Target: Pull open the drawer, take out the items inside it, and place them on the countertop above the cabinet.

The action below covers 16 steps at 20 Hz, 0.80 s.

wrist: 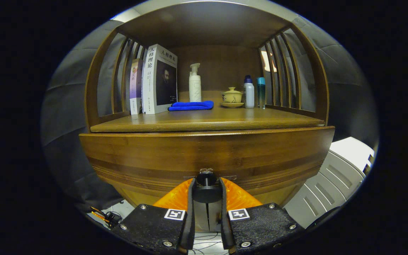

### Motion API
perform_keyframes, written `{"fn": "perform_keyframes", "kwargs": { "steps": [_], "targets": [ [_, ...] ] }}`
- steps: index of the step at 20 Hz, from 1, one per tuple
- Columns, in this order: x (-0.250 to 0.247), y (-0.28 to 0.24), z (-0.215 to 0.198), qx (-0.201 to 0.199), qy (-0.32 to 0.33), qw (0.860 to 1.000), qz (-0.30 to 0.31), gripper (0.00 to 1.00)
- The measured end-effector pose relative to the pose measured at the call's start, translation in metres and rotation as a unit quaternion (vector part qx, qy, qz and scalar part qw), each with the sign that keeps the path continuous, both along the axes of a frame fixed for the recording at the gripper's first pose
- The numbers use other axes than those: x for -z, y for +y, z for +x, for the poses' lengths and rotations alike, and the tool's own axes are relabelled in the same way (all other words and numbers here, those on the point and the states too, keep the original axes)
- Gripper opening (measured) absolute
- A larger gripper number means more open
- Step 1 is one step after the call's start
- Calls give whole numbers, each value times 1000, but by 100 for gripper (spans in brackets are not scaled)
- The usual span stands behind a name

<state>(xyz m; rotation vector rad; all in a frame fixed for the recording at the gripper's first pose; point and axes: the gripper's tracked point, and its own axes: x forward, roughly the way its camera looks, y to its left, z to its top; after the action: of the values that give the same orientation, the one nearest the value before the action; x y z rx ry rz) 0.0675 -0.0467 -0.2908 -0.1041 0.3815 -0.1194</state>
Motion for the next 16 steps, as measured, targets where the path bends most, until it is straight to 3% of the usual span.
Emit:
{"fn": "perform_keyframes", "kwargs": {
  "steps": [5,16],
  "targets": [
    [-4,2,-33,18,1,1000,11,31],
    [-8,10,-99,-1,5,1000,-15,30]
  ]
}}
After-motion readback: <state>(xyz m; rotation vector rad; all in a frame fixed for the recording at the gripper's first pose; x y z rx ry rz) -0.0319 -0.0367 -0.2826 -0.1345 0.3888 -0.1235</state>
